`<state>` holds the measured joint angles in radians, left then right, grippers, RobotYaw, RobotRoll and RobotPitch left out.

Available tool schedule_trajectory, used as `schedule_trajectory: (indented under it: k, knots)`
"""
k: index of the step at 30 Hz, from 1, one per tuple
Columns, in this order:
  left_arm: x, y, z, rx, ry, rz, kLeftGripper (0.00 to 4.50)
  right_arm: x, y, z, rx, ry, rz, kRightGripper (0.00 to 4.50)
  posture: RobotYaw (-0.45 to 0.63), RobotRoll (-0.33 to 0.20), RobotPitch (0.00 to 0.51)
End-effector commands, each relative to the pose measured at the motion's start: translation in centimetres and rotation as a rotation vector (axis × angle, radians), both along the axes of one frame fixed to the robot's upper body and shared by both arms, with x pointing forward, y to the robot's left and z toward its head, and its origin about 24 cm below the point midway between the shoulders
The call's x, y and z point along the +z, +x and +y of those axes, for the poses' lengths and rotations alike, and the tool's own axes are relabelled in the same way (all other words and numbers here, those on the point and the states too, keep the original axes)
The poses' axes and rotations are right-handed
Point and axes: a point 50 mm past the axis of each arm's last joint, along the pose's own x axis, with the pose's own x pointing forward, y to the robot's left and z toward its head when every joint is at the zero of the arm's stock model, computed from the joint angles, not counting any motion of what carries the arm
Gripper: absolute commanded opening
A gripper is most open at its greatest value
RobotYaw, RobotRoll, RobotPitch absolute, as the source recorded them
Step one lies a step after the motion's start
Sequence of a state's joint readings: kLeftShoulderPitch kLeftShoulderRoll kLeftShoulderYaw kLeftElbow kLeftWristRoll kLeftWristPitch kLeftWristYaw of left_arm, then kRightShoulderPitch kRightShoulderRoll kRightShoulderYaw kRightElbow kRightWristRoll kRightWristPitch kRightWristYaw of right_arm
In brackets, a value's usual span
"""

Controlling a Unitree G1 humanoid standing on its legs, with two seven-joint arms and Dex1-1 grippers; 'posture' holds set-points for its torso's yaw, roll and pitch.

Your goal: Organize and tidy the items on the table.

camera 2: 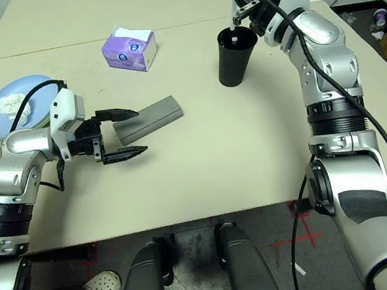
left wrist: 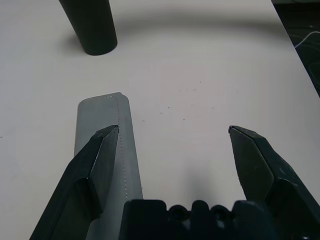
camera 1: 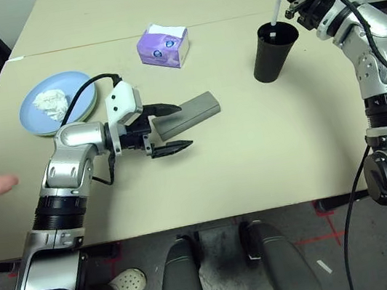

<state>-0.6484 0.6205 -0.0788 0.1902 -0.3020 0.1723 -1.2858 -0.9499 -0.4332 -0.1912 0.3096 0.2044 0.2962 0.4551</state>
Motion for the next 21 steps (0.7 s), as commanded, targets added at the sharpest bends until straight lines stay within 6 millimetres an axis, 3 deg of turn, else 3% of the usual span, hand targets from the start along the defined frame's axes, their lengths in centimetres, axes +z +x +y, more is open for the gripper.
schedule_trajectory:
  k: [1,21]
  knots:
    - [0.25,-0.05,-0.12,0.002,-0.046,0.002,4.5,0.28,-0.42,-0.1,-0.013,-0.022,-0.029,0.41,-0.05,0.0,0.186]
    - [0.93,-0.49,-0.2,0.049,-0.151,-0.032,4.5,0.07,-0.54,0.05,-0.014,-0.029,-0.023,0.41,-0.05,0.0,0.185]
